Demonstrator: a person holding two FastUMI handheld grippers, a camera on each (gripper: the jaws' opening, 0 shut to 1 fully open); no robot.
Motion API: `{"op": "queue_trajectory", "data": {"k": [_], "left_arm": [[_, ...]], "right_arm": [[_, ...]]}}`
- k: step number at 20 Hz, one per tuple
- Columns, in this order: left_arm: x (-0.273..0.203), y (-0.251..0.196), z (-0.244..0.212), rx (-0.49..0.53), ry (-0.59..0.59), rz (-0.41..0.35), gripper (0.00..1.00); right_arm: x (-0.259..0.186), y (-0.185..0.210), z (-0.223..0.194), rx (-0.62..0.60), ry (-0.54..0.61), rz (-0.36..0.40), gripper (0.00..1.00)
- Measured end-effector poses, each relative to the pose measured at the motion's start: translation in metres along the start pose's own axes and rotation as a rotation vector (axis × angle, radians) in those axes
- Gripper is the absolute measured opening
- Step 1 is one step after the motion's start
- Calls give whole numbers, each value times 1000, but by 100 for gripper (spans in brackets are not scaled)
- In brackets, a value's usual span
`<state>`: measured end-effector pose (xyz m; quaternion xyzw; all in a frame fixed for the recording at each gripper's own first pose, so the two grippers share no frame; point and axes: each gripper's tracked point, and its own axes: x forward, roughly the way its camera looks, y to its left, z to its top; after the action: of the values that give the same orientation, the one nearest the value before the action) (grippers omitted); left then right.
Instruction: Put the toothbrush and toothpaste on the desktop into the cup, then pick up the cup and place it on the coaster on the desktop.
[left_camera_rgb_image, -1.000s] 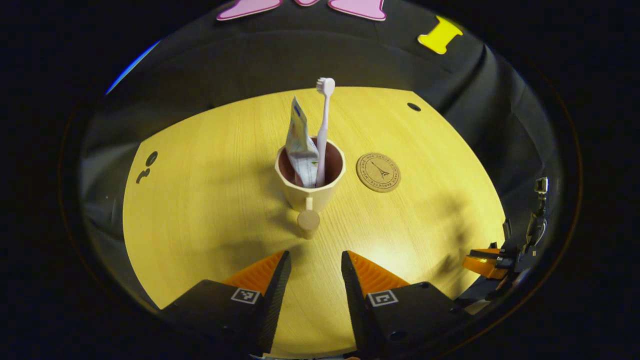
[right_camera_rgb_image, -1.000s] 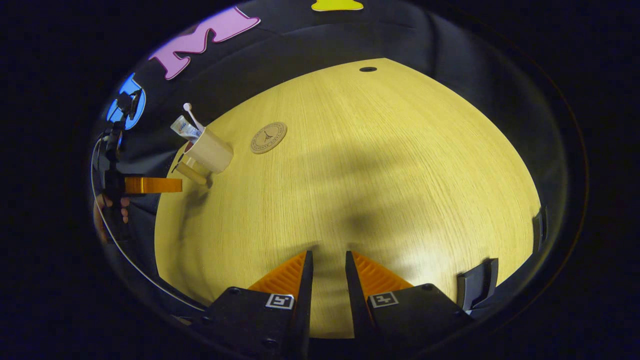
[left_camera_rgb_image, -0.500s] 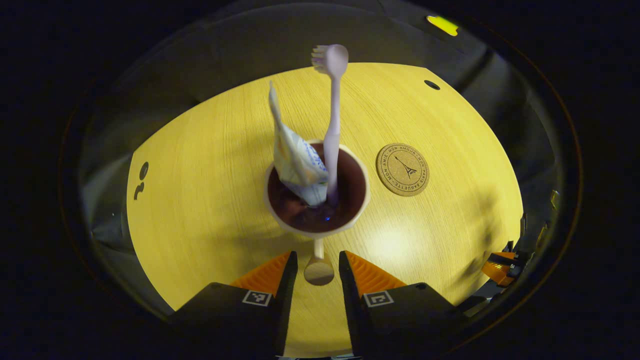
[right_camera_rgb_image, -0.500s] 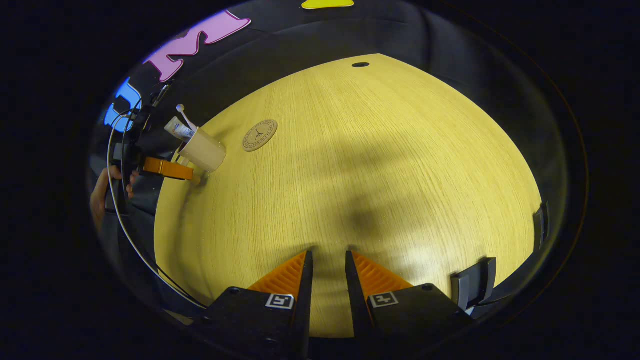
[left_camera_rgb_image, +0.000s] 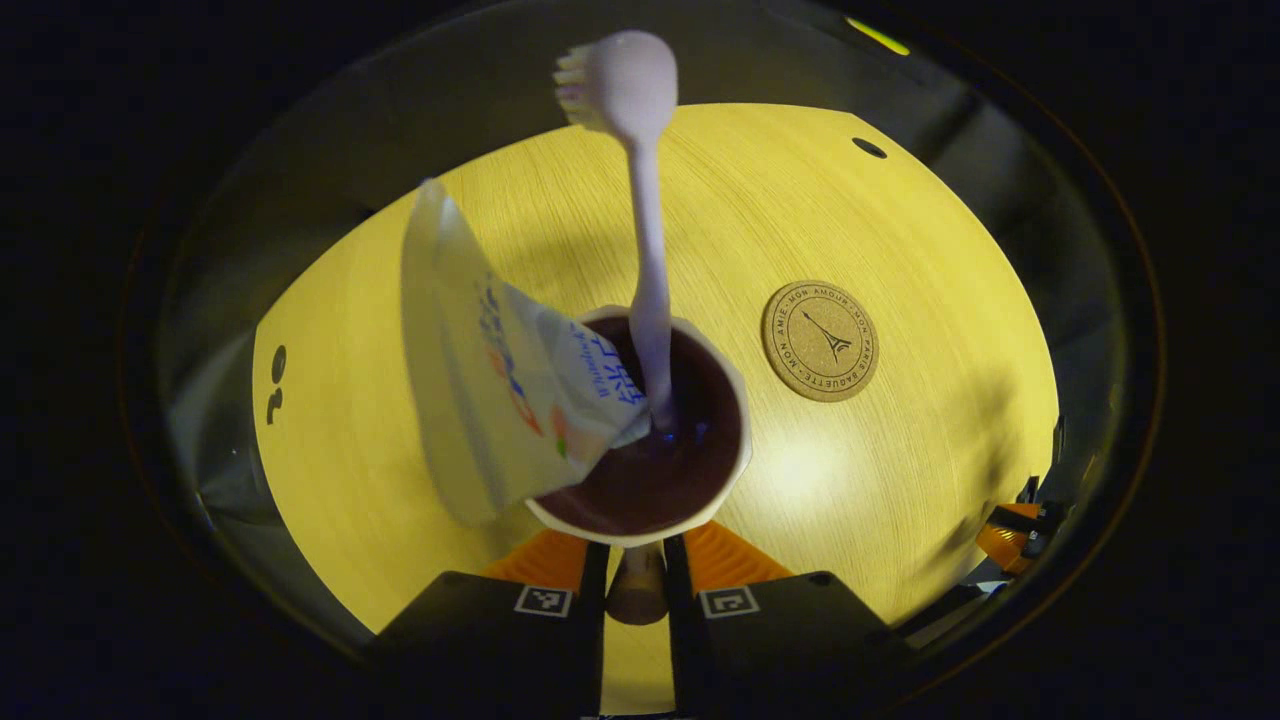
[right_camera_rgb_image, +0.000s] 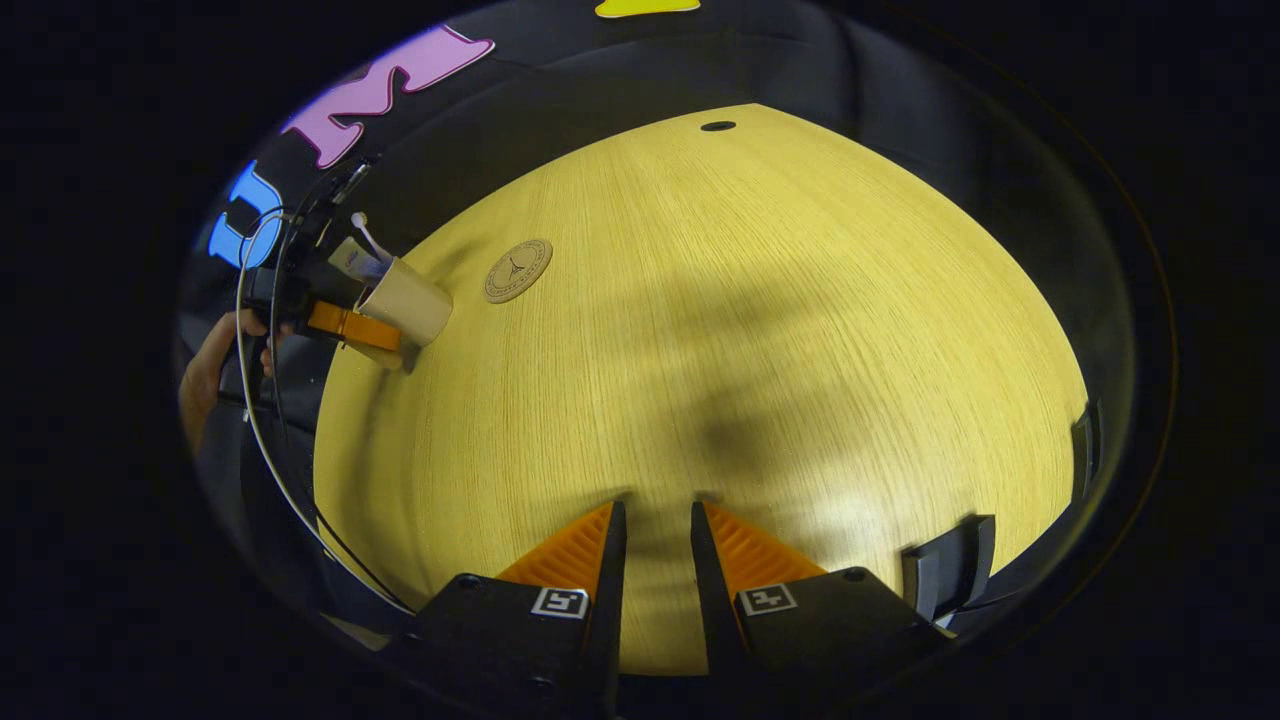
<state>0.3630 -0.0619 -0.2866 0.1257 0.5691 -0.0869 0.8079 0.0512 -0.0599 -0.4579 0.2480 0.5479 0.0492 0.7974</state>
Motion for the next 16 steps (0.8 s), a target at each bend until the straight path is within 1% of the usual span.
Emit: {"op": "queue_trajectory", "data": {"k": [2, 3, 4, 5, 6, 7, 10, 13, 14, 15, 16], "left_arm": [[-2, -1, 2, 0, -18, -11, 30], [-3, -1, 2, -7, -23, -11, 34], [-2, -1, 2, -17, -28, -10, 24], [-2, -1, 1, -22, -32, -11, 28], [-3, -2, 0, -24, -34, -15, 23], [-4, -2, -1, -26, -34, -23, 28], [-8, -1, -3, -41, -44, -43, 26], [-13, 2, 1, -27, -63, -20, 25], [-16, 1, 2, -13, -68, -16, 25], [-19, -2, 4, 2, -73, -15, 25], [-21, -6, 7, 16, -77, -16, 26]], "right_arm": [[0, 0, 0, 3, 0, 3, 39], [1, -1, 0, 4, 1, 5, 39], [1, -1, 1, 3, 1, 6, 40], [1, -1, 1, 4, 2, 7, 39], [2, -1, 2, 5, 2, 6, 40], [2, -2, 2, 7, 3, 5, 40], [3, -1, 3, 14, 6, 8, 40], [3, 0, 0, 16, 7, 11, 40], [3, 1, 1, 16, 6, 13, 22], [1, 0, 0, 15, 5, 14, 57], [0, -1, 0, 15, 5, 13, 57]]}}
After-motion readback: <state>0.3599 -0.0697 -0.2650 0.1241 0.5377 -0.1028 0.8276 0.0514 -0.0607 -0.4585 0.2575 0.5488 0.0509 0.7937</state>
